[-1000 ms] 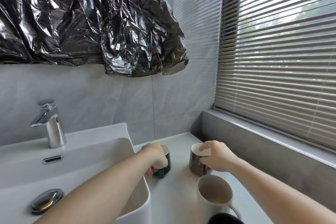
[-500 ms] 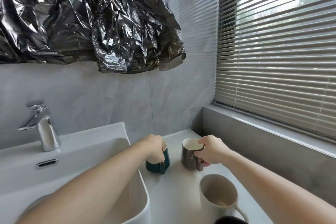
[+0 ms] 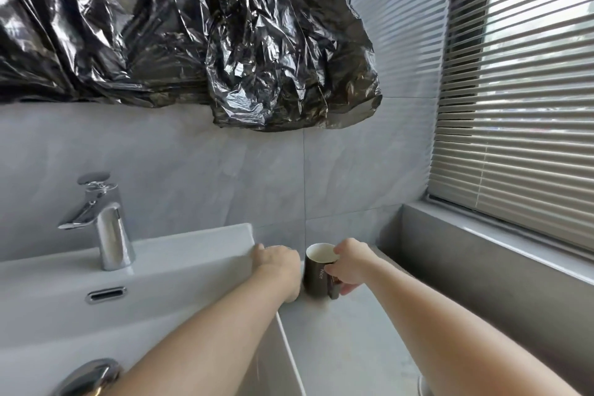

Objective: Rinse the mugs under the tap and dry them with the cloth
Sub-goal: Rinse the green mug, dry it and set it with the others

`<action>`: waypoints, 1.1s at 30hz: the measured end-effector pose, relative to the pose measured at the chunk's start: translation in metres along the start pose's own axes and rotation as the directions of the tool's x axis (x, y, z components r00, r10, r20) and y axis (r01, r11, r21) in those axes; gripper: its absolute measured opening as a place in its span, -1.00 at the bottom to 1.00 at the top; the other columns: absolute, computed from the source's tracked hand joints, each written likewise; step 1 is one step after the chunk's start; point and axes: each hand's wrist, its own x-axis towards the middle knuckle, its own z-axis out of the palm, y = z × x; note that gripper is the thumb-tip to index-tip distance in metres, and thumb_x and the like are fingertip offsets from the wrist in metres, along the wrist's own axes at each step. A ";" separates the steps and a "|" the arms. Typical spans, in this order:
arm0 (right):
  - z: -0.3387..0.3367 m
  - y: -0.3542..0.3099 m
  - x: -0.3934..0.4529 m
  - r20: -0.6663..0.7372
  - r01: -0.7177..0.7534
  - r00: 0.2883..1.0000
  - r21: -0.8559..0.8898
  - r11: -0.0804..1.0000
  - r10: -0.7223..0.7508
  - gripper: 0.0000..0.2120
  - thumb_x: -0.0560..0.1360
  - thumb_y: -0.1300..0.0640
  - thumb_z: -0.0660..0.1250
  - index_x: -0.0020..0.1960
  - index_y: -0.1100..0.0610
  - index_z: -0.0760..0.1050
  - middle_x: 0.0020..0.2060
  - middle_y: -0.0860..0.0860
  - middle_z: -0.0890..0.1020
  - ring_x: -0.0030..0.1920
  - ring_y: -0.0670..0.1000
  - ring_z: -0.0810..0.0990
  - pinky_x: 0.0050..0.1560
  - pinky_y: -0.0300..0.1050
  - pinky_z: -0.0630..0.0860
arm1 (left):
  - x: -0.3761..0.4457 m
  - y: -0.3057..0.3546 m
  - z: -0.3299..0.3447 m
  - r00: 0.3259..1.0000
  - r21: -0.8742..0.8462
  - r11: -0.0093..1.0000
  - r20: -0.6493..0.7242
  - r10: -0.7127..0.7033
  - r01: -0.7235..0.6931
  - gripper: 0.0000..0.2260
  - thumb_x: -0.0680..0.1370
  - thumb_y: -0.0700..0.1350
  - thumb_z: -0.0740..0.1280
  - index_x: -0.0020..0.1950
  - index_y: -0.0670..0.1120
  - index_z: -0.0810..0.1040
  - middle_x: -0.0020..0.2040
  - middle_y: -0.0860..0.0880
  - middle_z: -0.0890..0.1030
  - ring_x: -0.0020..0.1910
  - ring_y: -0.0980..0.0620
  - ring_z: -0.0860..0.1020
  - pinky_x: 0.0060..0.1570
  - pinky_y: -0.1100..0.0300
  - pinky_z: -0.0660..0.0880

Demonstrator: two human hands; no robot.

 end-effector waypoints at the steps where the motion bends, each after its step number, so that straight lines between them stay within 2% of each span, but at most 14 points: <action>1: 0.004 -0.004 0.005 -0.008 -0.002 1.000 0.001 1.000 0.002 -0.58 0.55 0.09 0.38 0.38 0.15 0.45 -0.20 0.01 0.59 -0.24 0.16 0.79 -0.01 0.07 0.74 | 0.003 -0.002 0.001 1.000 -0.006 1.000 -0.008 -0.010 0.010 -0.59 0.51 -0.19 0.34 0.36 -0.01 0.49 0.34 -0.03 0.58 0.37 -0.06 0.53 0.48 0.00 0.26; 5: 0.016 -0.015 0.021 -0.028 -0.007 1.000 -0.034 0.999 0.006 -0.60 0.56 0.10 0.32 0.38 0.12 0.43 -0.16 0.07 0.72 -0.28 0.13 0.78 0.02 0.06 0.73 | 0.012 -0.005 0.001 0.999 -0.060 0.998 -0.031 -0.038 0.036 -0.65 0.51 -0.21 0.36 0.29 -0.02 0.55 0.29 -0.04 0.61 0.34 -0.06 0.56 0.44 0.05 0.29; 9: 0.021 -0.018 0.031 -0.039 -0.003 0.999 -0.143 0.990 -0.003 -0.59 0.58 0.17 0.26 0.42 0.08 0.41 -0.19 0.00 0.69 -0.50 0.01 0.66 -0.03 -0.03 0.73 | 0.019 -0.006 0.003 0.997 -0.046 0.998 -0.064 -0.041 0.038 -0.65 0.52 -0.22 0.36 0.29 -0.01 0.57 0.29 -0.04 0.62 0.33 -0.07 0.56 0.39 0.09 0.33; 10: 0.021 -0.017 0.033 -0.035 -0.001 0.999 -0.154 0.988 -0.004 -0.59 0.59 0.19 0.27 0.43 0.07 0.41 -0.18 0.01 0.68 -0.51 0.01 0.64 -0.04 -0.02 0.74 | 0.021 -0.006 0.004 0.996 -0.046 0.998 -0.075 -0.050 0.047 -0.65 0.53 -0.23 0.36 0.30 -0.02 0.57 0.29 -0.04 0.61 0.34 -0.06 0.56 0.39 0.09 0.33; 13: 0.024 -0.017 0.037 -0.046 0.023 0.999 -0.109 0.994 -0.028 -0.53 0.57 0.23 0.31 0.47 0.04 0.44 -0.09 0.05 0.63 -0.33 0.05 0.64 -0.03 0.04 0.73 | 0.028 -0.005 0.009 0.992 -0.064 0.995 -0.098 -0.083 0.077 -0.64 0.53 -0.23 0.37 0.32 -0.02 0.56 0.31 -0.03 0.61 0.36 -0.05 0.55 0.38 0.10 0.34; 15: 0.029 -0.015 0.036 -0.077 0.062 0.995 -0.105 0.993 -0.070 -0.47 0.57 0.15 0.31 0.53 0.02 0.36 0.20 0.07 0.64 0.03 0.13 0.68 0.12 0.05 0.68 | 0.032 -0.006 0.009 0.989 -0.082 0.994 -0.123 -0.080 0.071 -0.64 0.52 -0.21 0.37 0.31 -0.01 0.57 0.32 -0.01 0.61 0.37 -0.05 0.54 0.36 0.11 0.34; 16: 0.030 -0.014 0.034 -0.093 0.079 0.992 -0.111 0.991 -0.089 -0.47 0.58 0.10 0.30 0.53 0.02 0.33 0.32 0.06 0.59 0.22 0.14 0.63 0.20 0.06 0.63 | 0.031 -0.008 0.011 0.989 -0.093 0.994 -0.126 -0.073 0.061 -0.65 0.52 -0.20 0.37 0.30 0.00 0.56 0.31 -0.01 0.61 0.37 -0.05 0.53 0.35 0.11 0.34; 17: 0.029 -0.014 0.029 -0.104 0.098 0.988 -0.116 0.988 -0.110 -0.50 0.59 0.05 0.29 0.51 0.04 0.33 0.38 0.04 0.53 0.32 0.15 0.57 0.24 0.03 0.59 | 0.030 -0.008 0.013 0.989 -0.104 0.993 -0.129 -0.069 0.056 -0.66 0.53 -0.18 0.36 0.30 0.01 0.56 0.31 -0.01 0.61 0.37 -0.06 0.52 0.35 0.10 0.34; 20: 0.013 -0.015 0.004 -0.098 0.128 0.985 -0.134 0.983 -0.142 -0.56 0.63 0.00 0.25 0.47 0.09 0.33 0.44 0.06 0.42 0.37 0.16 0.52 0.29 0.00 0.53 | 0.012 -0.009 0.008 0.983 -0.189 0.981 -0.165 -0.078 0.046 -0.71 0.56 -0.11 0.30 0.28 0.01 0.54 0.31 -0.03 0.58 0.35 -0.11 0.49 0.32 0.08 0.36; 24: -0.024 -0.015 -0.055 -0.086 0.213 0.969 -0.182 0.960 -0.232 -0.41 0.64 0.02 0.25 0.62 0.08 0.19 0.57 0.06 0.31 0.50 0.15 0.41 0.43 0.00 0.41 | -0.036 -0.013 -0.004 0.993 -0.382 0.924 -0.106 -0.048 0.004 -0.78 0.51 -0.11 0.25 0.13 0.01 0.55 0.27 -0.05 0.60 0.34 -0.14 0.50 0.25 0.07 0.40; 26: -0.040 -0.004 -0.094 -0.076 0.278 0.952 -0.193 0.941 -0.297 -0.44 0.65 0.00 0.26 0.60 0.07 0.24 0.56 0.07 0.35 0.51 0.12 0.40 0.46 -0.06 0.36 | -0.067 -0.009 -0.007 1.000 -0.487 0.873 -0.029 -0.002 -0.012 -0.69 0.55 -0.06 0.24 0.27 0.02 0.58 0.37 -0.04 0.55 0.42 -0.12 0.44 0.33 0.07 0.43; 29: -0.056 0.028 -0.158 -0.063 0.316 0.941 -0.194 0.929 -0.333 -0.52 0.64 -0.02 0.31 0.53 0.01 0.38 0.48 0.03 0.48 0.40 0.06 0.51 0.27 -0.20 0.39 | -0.121 0.005 -0.015 0.992 -0.545 0.833 0.019 0.126 -0.095 -0.54 0.61 0.10 0.21 0.52 0.08 0.40 0.56 0.04 0.33 0.56 -0.07 0.29 0.51 -0.01 0.26; 30: -0.059 0.039 -0.180 -0.055 0.310 0.944 -0.181 0.933 -0.324 -0.57 0.64 -0.03 0.32 0.49 -0.03 0.43 0.44 0.00 0.52 0.34 0.04 0.56 0.19 -0.22 0.41 | -0.140 0.011 -0.019 0.984 -0.535 0.833 0.018 0.176 -0.139 -0.52 0.62 0.13 0.20 0.54 0.09 0.37 0.59 0.06 0.28 0.58 -0.06 0.26 0.54 -0.02 0.19; 33: -0.068 0.074 -0.240 -0.049 0.295 0.951 -0.135 0.946 -0.304 -0.64 0.63 -0.05 0.35 0.42 -0.10 0.51 0.37 -0.07 0.56 0.30 -0.03 0.58 0.14 -0.28 0.42 | -0.198 0.027 -0.028 0.951 -0.472 0.833 -0.040 0.308 -0.290 -0.52 0.61 0.16 0.17 0.53 0.12 0.35 0.60 0.07 0.26 0.61 -0.01 0.18 0.61 -0.10 -0.11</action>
